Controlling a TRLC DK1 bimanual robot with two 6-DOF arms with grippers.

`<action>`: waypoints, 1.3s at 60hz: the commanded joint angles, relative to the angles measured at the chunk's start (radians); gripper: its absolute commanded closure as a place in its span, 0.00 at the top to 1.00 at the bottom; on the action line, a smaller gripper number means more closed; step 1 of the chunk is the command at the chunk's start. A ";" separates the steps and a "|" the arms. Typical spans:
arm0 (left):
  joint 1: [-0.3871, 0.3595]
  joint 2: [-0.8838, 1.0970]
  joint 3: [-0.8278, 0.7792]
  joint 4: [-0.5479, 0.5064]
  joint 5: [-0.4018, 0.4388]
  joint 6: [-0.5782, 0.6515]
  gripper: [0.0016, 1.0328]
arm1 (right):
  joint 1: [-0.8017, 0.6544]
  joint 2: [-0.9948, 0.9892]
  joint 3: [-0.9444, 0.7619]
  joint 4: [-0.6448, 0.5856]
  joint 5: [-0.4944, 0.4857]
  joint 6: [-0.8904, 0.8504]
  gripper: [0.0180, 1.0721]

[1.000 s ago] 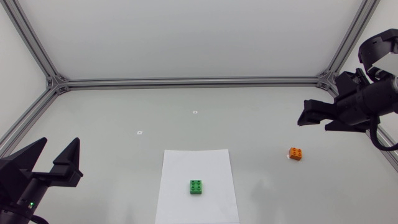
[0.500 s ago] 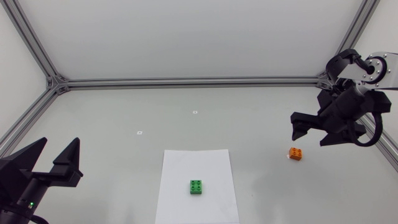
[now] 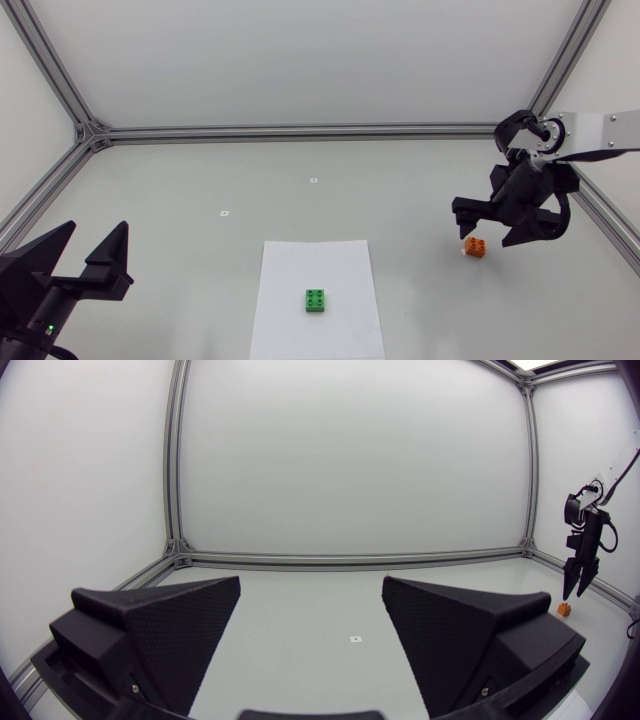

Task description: Pick up the orange 2x2 brick with the right arm and stack it on top of the green 2x2 brick in the center

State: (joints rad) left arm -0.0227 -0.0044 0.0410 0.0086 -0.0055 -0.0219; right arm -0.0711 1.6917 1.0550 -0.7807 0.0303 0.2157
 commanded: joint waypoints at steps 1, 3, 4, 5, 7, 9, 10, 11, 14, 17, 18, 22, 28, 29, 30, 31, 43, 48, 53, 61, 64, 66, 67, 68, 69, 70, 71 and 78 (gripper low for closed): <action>0.003 -0.008 -0.041 -0.015 0.004 0.013 0.96 | -0.018 0.042 0.010 0.008 0.002 0.031 0.95; 0.003 -0.008 -0.041 -0.015 0.004 0.013 0.96 | -0.024 0.049 0.007 0.015 0.000 0.031 0.95; 0.003 -0.008 -0.041 -0.015 0.004 0.013 0.96 | -0.025 0.054 0.007 0.018 -0.001 0.031 0.95; 0.003 -0.008 -0.041 -0.015 0.004 0.013 0.96 | -0.029 0.060 0.005 0.021 -0.003 0.031 0.95; 0.003 -0.008 -0.041 -0.015 0.004 0.013 0.96 | -0.033 0.069 0.005 0.026 -0.004 0.031 0.95; 0.003 -0.008 -0.041 -0.015 0.004 0.013 0.96 | -0.036 0.079 0.003 0.031 -0.006 0.031 0.95; 0.003 -0.008 -0.041 -0.015 0.004 0.013 0.96 | -0.038 0.083 0.003 0.034 -0.006 0.031 0.95; 0.003 -0.008 -0.041 -0.015 0.004 0.013 0.96 | -0.039 0.089 0.003 0.040 -0.007 0.031 0.95; 0.003 -0.008 -0.041 -0.015 0.004 0.013 0.96 | -0.044 0.103 0.005 0.047 -0.010 0.034 0.95; 0.003 -0.008 -0.041 -0.015 0.004 0.013 0.96 | -0.044 0.114 0.011 0.054 -0.015 0.040 0.95; 0.003 -0.008 -0.041 -0.013 0.004 0.013 0.96 | -0.044 0.115 0.013 0.054 -0.018 0.040 0.95; 0.003 -0.008 -0.041 -0.015 0.004 0.013 0.96 | -0.041 0.128 0.019 0.055 -0.018 0.053 0.95; 0.003 -0.008 -0.041 -0.015 0.004 0.013 0.96 | -0.032 0.140 0.025 0.055 -0.018 0.067 0.95; 0.003 -0.008 -0.041 -0.015 0.004 0.013 0.96 | -0.030 0.141 0.026 0.055 -0.018 0.070 0.95; 0.003 -0.008 -0.041 -0.013 0.004 0.013 0.96 | -0.029 0.143 0.026 0.055 -0.018 0.073 0.95; 0.001 -0.008 -0.041 -0.013 0.004 0.013 0.96 | -0.027 0.143 0.028 0.057 -0.018 0.074 0.95; 0.001 -0.008 -0.041 -0.015 0.004 0.013 0.96 | -0.016 0.148 0.037 0.055 -0.018 0.100 0.92; 0.003 -0.008 -0.041 -0.013 0.004 0.013 0.96 | -0.015 0.155 0.039 0.058 -0.020 0.102 0.89; 0.003 -0.008 -0.041 -0.015 0.004 0.013 0.96 | -0.015 0.161 0.040 0.060 -0.023 0.109 0.89; 0.003 -0.008 -0.041 -0.015 0.004 0.013 0.96 | -0.009 0.160 0.036 0.061 -0.023 0.120 0.85; 0.003 -0.008 -0.041 -0.015 0.004 0.013 0.96 | -0.007 0.157 0.033 0.066 -0.023 0.122 0.82; 0.003 -0.008 -0.041 -0.015 0.004 0.013 0.96 | -0.007 0.155 0.033 0.067 -0.023 0.122 0.80; 0.003 -0.008 -0.041 -0.015 0.004 0.013 0.96 | -0.007 0.155 0.031 0.067 -0.023 0.122 0.80; 0.003 -0.008 -0.041 -0.015 0.004 0.013 0.96 | -0.006 0.155 0.031 0.067 -0.023 0.123 0.80; 0.001 -0.008 -0.041 -0.015 0.004 0.013 0.96 | -0.006 0.155 0.030 0.067 -0.023 0.123 0.80; 0.003 -0.008 -0.041 -0.013 0.004 0.013 0.96 | -0.006 0.155 0.030 0.067 -0.023 0.125 0.80; 0.003 -0.008 -0.041 -0.015 0.004 0.013 0.96 | -0.006 0.155 0.028 0.067 -0.023 0.125 0.80; 0.003 -0.008 -0.041 -0.015 0.004 0.013 0.96 | -0.007 0.155 0.023 0.075 -0.023 0.126 0.76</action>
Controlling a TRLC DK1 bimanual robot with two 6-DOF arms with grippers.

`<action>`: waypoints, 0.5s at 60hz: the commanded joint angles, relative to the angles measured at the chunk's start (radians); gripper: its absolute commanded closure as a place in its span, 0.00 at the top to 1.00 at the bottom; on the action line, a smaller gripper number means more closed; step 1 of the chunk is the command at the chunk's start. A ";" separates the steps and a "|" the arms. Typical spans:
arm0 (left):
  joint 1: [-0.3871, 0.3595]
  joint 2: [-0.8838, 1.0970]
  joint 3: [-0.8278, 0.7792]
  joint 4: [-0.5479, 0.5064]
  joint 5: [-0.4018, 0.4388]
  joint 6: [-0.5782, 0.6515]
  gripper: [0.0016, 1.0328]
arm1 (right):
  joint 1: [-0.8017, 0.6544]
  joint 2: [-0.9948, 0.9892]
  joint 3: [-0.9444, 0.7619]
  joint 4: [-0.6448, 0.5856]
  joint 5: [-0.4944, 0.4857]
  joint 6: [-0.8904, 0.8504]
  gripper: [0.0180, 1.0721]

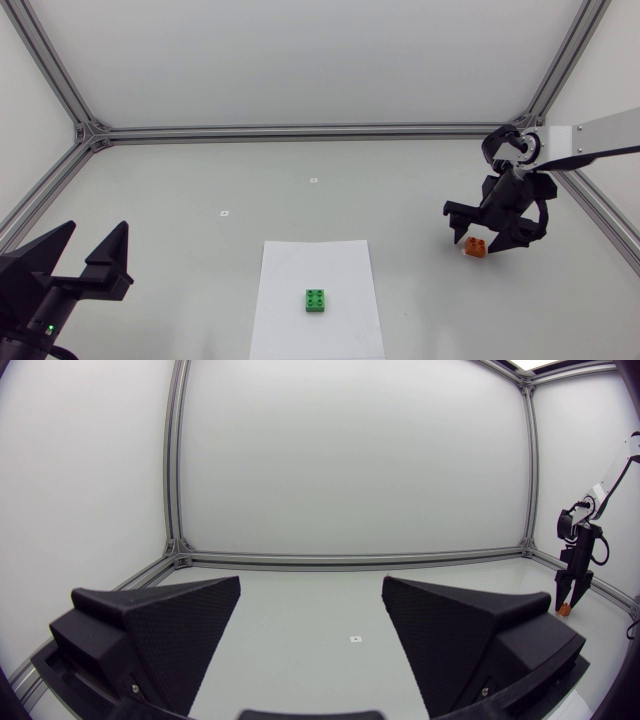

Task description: Pick up the orange 2x2 brick with the right arm and stack it on top of the green 2x2 brick in the center

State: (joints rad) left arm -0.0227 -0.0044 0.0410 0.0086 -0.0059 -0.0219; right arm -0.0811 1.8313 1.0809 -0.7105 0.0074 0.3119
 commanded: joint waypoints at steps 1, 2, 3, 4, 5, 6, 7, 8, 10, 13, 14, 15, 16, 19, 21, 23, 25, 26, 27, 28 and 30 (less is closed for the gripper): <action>0.003 -0.008 -0.041 -0.015 0.004 0.013 0.96 | 0.001 0.016 -0.003 0.008 0.000 0.030 0.76; 0.003 -0.008 -0.041 -0.015 0.004 0.013 0.96 | 0.001 0.016 -0.003 0.008 0.000 0.030 0.75; 0.003 -0.008 -0.041 -0.015 0.004 0.013 0.96 | 0.000 0.016 -0.003 0.008 0.000 0.030 0.75; 0.003 -0.008 -0.041 -0.015 0.004 0.013 0.96 | 0.000 0.016 -0.004 0.008 0.000 0.030 0.75; 0.003 -0.008 -0.041 -0.013 0.004 0.013 0.96 | 0.000 0.016 -0.004 0.008 0.000 0.030 0.75; 0.001 -0.008 -0.041 -0.015 0.004 0.013 0.96 | 0.000 0.016 -0.006 0.008 0.000 0.030 0.75; 0.003 -0.008 -0.041 -0.013 0.004 0.013 0.96 | -0.002 0.016 -0.007 0.008 0.000 0.030 0.75; 0.003 -0.008 -0.041 -0.015 0.004 0.013 0.96 | -0.002 0.016 -0.007 0.008 0.000 0.030 0.75; 0.003 -0.008 -0.041 -0.015 0.004 0.013 0.96 | -0.003 0.014 -0.010 0.009 0.000 0.030 0.75; 0.001 -0.008 -0.041 -0.015 0.004 0.013 0.96 | -0.003 0.014 -0.013 0.013 0.000 0.030 0.71; 0.001 -0.008 -0.041 -0.013 0.004 0.013 0.96 | -0.003 0.014 -0.013 0.014 0.000 0.029 0.71; 0.003 -0.008 -0.041 -0.015 0.004 0.013 0.96 | -0.003 0.013 -0.015 0.014 0.000 0.029 0.70; 0.003 -0.008 -0.041 -0.013 0.004 0.013 0.96 | -0.003 0.013 -0.015 0.014 0.000 0.029 0.69; 0.003 -0.008 -0.041 -0.013 0.004 0.013 0.96 | -0.005 0.013 -0.016 0.016 0.002 0.029 0.68; 0.001 -0.008 -0.041 -0.013 0.004 0.013 0.96 | -0.005 0.011 -0.019 0.017 0.002 0.027 0.66; 0.003 -0.008 -0.041 -0.015 0.004 0.013 0.96 | -0.005 0.006 -0.024 0.025 0.003 0.027 0.64; 0.003 -0.008 -0.041 -0.015 0.004 0.013 0.96 | -0.005 0.006 -0.026 0.026 0.003 0.026 0.62; 0.001 -0.008 -0.041 -0.013 0.004 0.013 0.96 | -0.005 0.005 -0.027 0.028 0.005 0.026 0.61; 0.003 -0.008 -0.041 -0.013 0.004 0.013 0.96 | -0.005 0.005 -0.029 0.029 0.005 0.026 0.60; 0.003 -0.008 -0.041 -0.015 0.004 0.013 0.96 | -0.005 0.005 -0.029 0.029 0.006 0.024 0.60; 0.003 -0.008 -0.041 -0.015 0.004 0.013 0.96 | -0.005 0.005 -0.030 0.029 0.006 0.024 0.60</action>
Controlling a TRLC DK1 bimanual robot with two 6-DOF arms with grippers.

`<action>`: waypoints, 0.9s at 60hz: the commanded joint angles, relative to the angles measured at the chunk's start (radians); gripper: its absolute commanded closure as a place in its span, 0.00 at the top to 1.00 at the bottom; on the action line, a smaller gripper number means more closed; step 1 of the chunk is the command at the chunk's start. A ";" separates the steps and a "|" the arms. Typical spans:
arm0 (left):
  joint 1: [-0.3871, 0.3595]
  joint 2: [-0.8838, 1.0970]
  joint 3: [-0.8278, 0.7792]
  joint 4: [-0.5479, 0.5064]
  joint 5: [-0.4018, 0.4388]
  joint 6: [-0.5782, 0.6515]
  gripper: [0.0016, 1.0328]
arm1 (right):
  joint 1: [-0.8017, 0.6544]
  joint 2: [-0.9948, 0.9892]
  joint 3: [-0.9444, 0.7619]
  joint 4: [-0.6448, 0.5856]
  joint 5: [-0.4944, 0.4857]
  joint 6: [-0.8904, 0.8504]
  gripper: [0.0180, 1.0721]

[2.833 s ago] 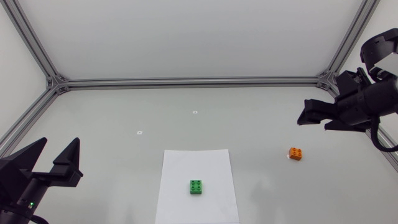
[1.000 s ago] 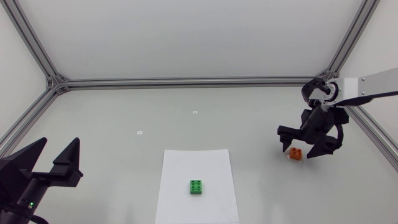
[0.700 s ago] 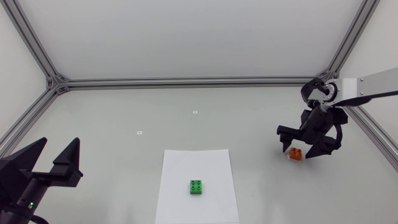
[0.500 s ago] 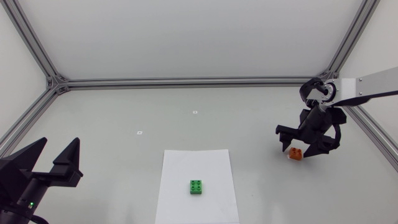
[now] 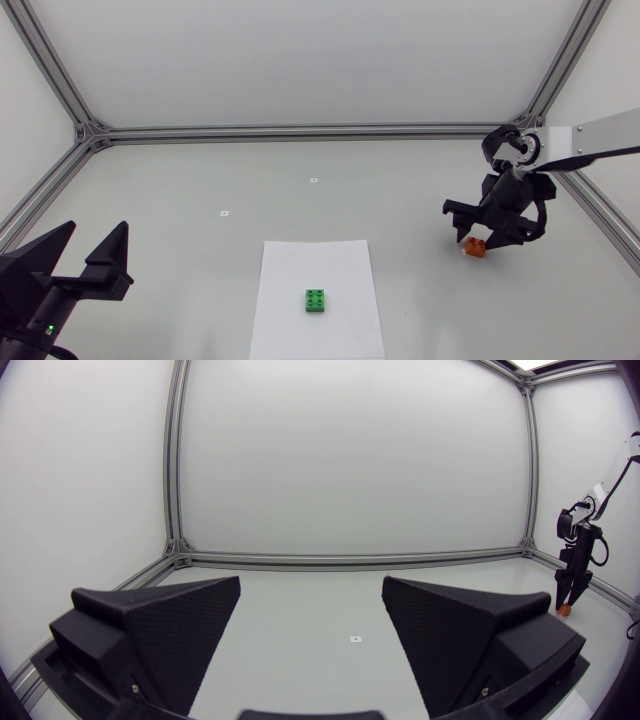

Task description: Pick up the orange 2x2 brick with the right arm and stack it on top of the green 2x2 brick in the center

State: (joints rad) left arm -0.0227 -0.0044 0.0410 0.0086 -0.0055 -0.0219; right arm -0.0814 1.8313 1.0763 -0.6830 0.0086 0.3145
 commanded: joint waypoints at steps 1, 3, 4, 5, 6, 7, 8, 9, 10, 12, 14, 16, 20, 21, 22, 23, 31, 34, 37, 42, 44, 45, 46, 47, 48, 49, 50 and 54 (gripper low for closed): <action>0.003 -0.008 -0.041 -0.013 0.004 0.013 0.96 | -0.006 0.005 -0.026 0.002 0.005 0.020 0.60; 0.003 -0.008 -0.041 -0.015 0.004 0.013 0.96 | -0.006 0.005 -0.027 0.002 0.007 0.020 0.60; 0.001 -0.008 -0.041 -0.015 0.004 0.013 0.96 | -0.006 0.005 -0.029 0.002 0.007 0.020 0.60; 0.003 -0.008 -0.041 -0.015 0.004 0.013 0.96 | -0.006 0.005 -0.030 0.003 0.007 0.020 0.60; 0.003 -0.008 -0.041 -0.015 0.004 0.013 0.96 | -0.006 0.005 -0.030 0.003 0.007 0.020 0.60; 0.003 -0.008 -0.041 -0.015 0.004 0.013 0.96 | -0.008 0.005 -0.030 0.003 0.007 0.020 0.60; 0.003 -0.008 -0.041 -0.013 0.004 0.013 0.96 | -0.008 0.005 -0.032 0.003 0.007 0.018 0.60; 0.003 -0.008 -0.041 -0.015 0.004 0.013 0.96 | -0.009 0.005 -0.032 0.003 0.007 0.018 0.60; 0.003 -0.008 -0.041 -0.015 0.004 0.013 0.96 | -0.009 0.005 -0.032 0.003 0.007 0.018 0.60; 0.003 -0.008 -0.041 -0.015 0.004 0.013 0.96 | -0.012 0.005 -0.035 0.003 0.007 0.015 0.60; 0.003 -0.008 -0.041 -0.015 0.006 0.013 0.96 | -0.012 0.003 -0.038 0.005 0.007 0.014 0.60; 0.003 -0.008 -0.041 -0.015 0.004 0.013 0.96 | -0.014 0.003 -0.041 0.005 0.007 0.012 0.60; 0.003 -0.008 -0.041 -0.015 0.004 0.013 0.96 | -0.015 0.002 -0.044 0.007 0.007 0.008 0.60; 0.003 -0.008 -0.041 -0.015 0.004 0.013 0.96 | -0.017 0.000 -0.044 0.007 0.007 0.006 0.60; 0.003 -0.008 -0.041 -0.013 0.004 0.013 0.96 | -0.018 0.000 -0.045 0.007 0.007 0.005 0.60; 0.003 -0.008 -0.041 -0.015 0.004 0.013 0.96 | -0.018 0.000 -0.045 0.007 0.007 0.005 0.60; 0.003 -0.008 -0.041 -0.015 0.004 0.013 0.96 | -0.018 -0.007 -0.049 0.008 0.011 0.001 0.56; 0.003 -0.008 -0.041 -0.013 0.004 0.013 0.96 | -0.018 -0.010 -0.050 0.010 0.011 -0.002 0.53; 0.003 -0.008 -0.041 -0.015 0.004 0.013 0.96 | -0.017 -0.010 -0.053 0.010 0.013 -0.002 0.52; 0.003 -0.008 -0.041 -0.015 0.004 0.013 0.96 | -0.015 -0.014 -0.055 0.011 0.016 -0.002 0.52; 0.003 -0.008 -0.041 -0.015 0.004 0.013 0.96 | -0.015 -0.014 -0.056 0.011 0.016 -0.002 0.52; 0.001 -0.008 -0.041 -0.013 0.004 0.013 0.96 | -0.015 -0.014 -0.056 0.011 0.017 -0.003 0.52; 0.003 -0.008 -0.041 -0.015 0.004 0.013 0.96 | -0.015 -0.014 -0.056 0.011 0.017 -0.002 0.51; 0.003 -0.008 -0.041 -0.013 0.004 0.013 0.96 | -0.015 -0.014 -0.056 0.011 0.017 -0.003 0.50; 0.003 -0.008 -0.041 -0.015 0.004 0.013 0.96 | -0.014 -0.014 -0.056 0.013 0.017 -0.003 0.48; 0.003 -0.008 -0.041 -0.015 0.004 0.013 0.96 | -0.014 -0.015 -0.058 0.013 0.019 -0.003 0.47; 0.001 -0.008 -0.041 -0.015 0.004 0.013 0.96 | -0.014 -0.017 -0.058 0.013 0.019 -0.003 0.47; 0.003 -0.008 -0.041 -0.015 0.004 0.013 0.96 | -0.012 -0.020 -0.059 0.014 0.025 -0.006 0.45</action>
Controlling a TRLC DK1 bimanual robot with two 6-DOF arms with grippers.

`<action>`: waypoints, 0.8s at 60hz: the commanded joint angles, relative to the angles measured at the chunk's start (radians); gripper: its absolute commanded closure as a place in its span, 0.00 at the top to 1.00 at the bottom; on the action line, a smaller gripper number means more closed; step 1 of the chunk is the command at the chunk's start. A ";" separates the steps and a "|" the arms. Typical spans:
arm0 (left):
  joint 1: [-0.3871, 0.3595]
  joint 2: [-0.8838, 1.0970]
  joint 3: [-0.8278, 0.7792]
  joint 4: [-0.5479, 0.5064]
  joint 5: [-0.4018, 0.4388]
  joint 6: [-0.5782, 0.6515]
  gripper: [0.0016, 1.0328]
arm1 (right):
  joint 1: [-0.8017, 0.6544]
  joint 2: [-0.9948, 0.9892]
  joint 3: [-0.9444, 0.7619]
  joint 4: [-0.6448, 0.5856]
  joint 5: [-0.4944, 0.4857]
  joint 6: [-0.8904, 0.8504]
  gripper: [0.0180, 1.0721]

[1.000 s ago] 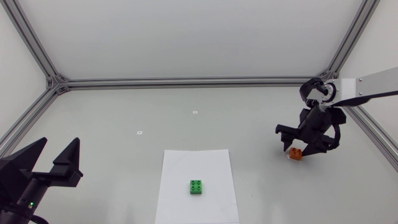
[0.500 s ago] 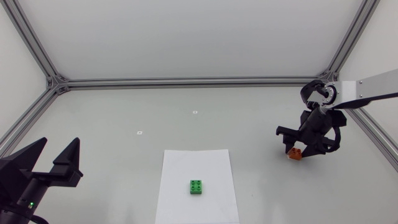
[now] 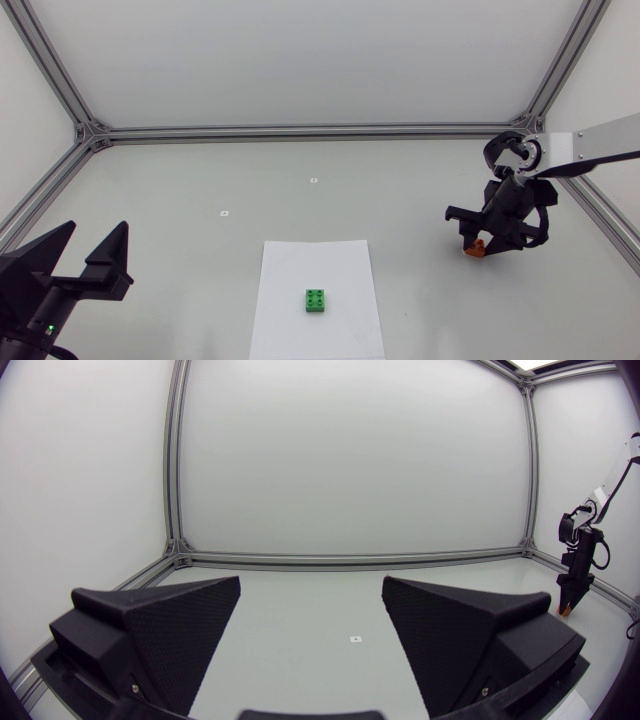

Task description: Pick up the orange 2x2 brick with the right arm and stack it on top of the green 2x2 brick in the center

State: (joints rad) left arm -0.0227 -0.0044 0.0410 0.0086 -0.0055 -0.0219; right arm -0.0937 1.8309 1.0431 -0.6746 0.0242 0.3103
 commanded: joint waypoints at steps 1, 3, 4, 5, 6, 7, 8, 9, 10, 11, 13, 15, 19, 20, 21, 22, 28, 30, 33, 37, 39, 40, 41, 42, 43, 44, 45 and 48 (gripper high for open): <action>0.003 -0.008 -0.041 -0.015 0.004 0.013 0.96 | 0.000 -0.019 -0.028 0.007 0.010 -0.004 0.45; 0.003 -0.008 -0.041 -0.015 0.006 0.013 0.96 | 0.000 -0.021 -0.026 0.007 0.010 -0.004 0.45; 0.003 -0.008 -0.041 -0.015 0.004 0.013 0.96 | 0.002 -0.021 -0.028 0.007 0.010 -0.004 0.45; 0.003 -0.008 -0.041 -0.013 0.004 0.013 0.96 | 0.002 -0.021 -0.028 0.007 0.010 -0.004 0.45; 0.003 -0.008 -0.041 -0.015 0.004 0.013 0.96 | 0.003 -0.022 -0.028 0.009 0.010 -0.005 0.45; 0.003 -0.008 -0.041 -0.013 0.004 0.013 0.96 | 0.003 -0.022 -0.028 0.010 0.010 -0.005 0.44; 0.003 -0.008 -0.041 -0.013 0.004 0.013 0.96 | 0.005 -0.024 -0.029 0.013 0.010 -0.008 0.44; 0.003 -0.008 -0.041 -0.013 0.004 0.013 0.96 | 0.006 -0.024 -0.029 0.015 0.010 -0.008 0.44; 0.003 -0.008 -0.041 -0.013 0.004 0.013 0.96 | 0.008 -0.024 -0.031 0.015 0.011 -0.008 0.44; 0.003 -0.008 -0.041 -0.015 0.004 0.013 0.96 | 0.009 -0.025 -0.031 0.015 0.013 -0.008 0.44; 0.003 -0.008 -0.041 -0.015 0.004 0.013 0.96 | 0.011 -0.025 -0.032 0.017 0.013 -0.008 0.44; 0.003 -0.008 -0.041 -0.015 0.004 0.013 0.96 | 0.012 -0.027 -0.034 0.018 0.016 -0.010 0.43; 0.003 -0.008 -0.041 -0.015 0.004 0.013 0.96 | 0.018 -0.032 -0.038 0.026 0.020 -0.016 0.41; 0.003 -0.008 -0.041 -0.015 0.006 0.013 0.96 | 0.018 -0.033 -0.040 0.027 0.022 -0.016 0.40; 0.003 -0.008 -0.041 -0.015 0.004 0.013 0.96 | 0.022 -0.035 -0.041 0.029 0.023 -0.016 0.40; 0.001 -0.008 -0.041 -0.015 0.006 0.013 0.96 | 0.022 -0.036 -0.041 0.029 0.023 -0.017 0.40; 0.003 -0.008 -0.041 -0.015 0.004 0.013 0.96 | 0.031 -0.048 -0.051 0.035 0.033 -0.023 0.37; 0.003 -0.008 -0.041 -0.015 0.004 0.013 0.96 | 0.035 -0.056 -0.055 0.035 0.040 -0.027 0.36; 0.003 -0.008 -0.041 -0.015 0.004 0.013 0.96 | 0.043 -0.070 -0.063 0.037 0.046 -0.033 0.34; 0.003 -0.008 -0.041 -0.015 0.004 0.013 0.96 | 0.060 -0.104 -0.080 0.041 0.049 -0.048 0.32; 0.003 -0.008 -0.041 -0.015 0.004 0.013 0.96 | 0.072 -0.124 -0.089 0.040 0.049 -0.065 0.30; 0.003 -0.008 -0.041 -0.015 0.004 0.013 0.96 | 0.077 -0.131 -0.092 0.040 0.051 -0.073 0.28; 0.001 -0.008 -0.041 -0.015 0.004 0.013 0.96 | 0.086 -0.139 -0.095 0.040 0.049 -0.079 0.28; 0.003 -0.008 -0.041 -0.015 0.004 0.013 0.96 | 0.098 -0.154 -0.101 0.037 0.049 -0.091 0.27; 0.003 -0.008 -0.041 -0.015 0.004 0.013 0.96 | 0.103 -0.160 -0.104 0.037 0.049 -0.097 0.26; 0.003 -0.008 -0.041 -0.013 0.004 0.013 0.96 | 0.109 -0.168 -0.106 0.035 0.049 -0.103 0.26; 0.001 -0.008 -0.041 -0.015 0.004 0.013 0.96 | 0.117 -0.179 -0.109 0.033 0.051 -0.109 0.25; 0.003 -0.008 -0.041 -0.013 0.004 0.013 0.96 | 0.138 -0.202 -0.114 0.015 0.051 -0.139 0.25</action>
State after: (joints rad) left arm -0.0227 -0.0044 0.0410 0.0090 -0.0055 -0.0219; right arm 0.0212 1.6623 0.9569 -0.6464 0.0685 0.2123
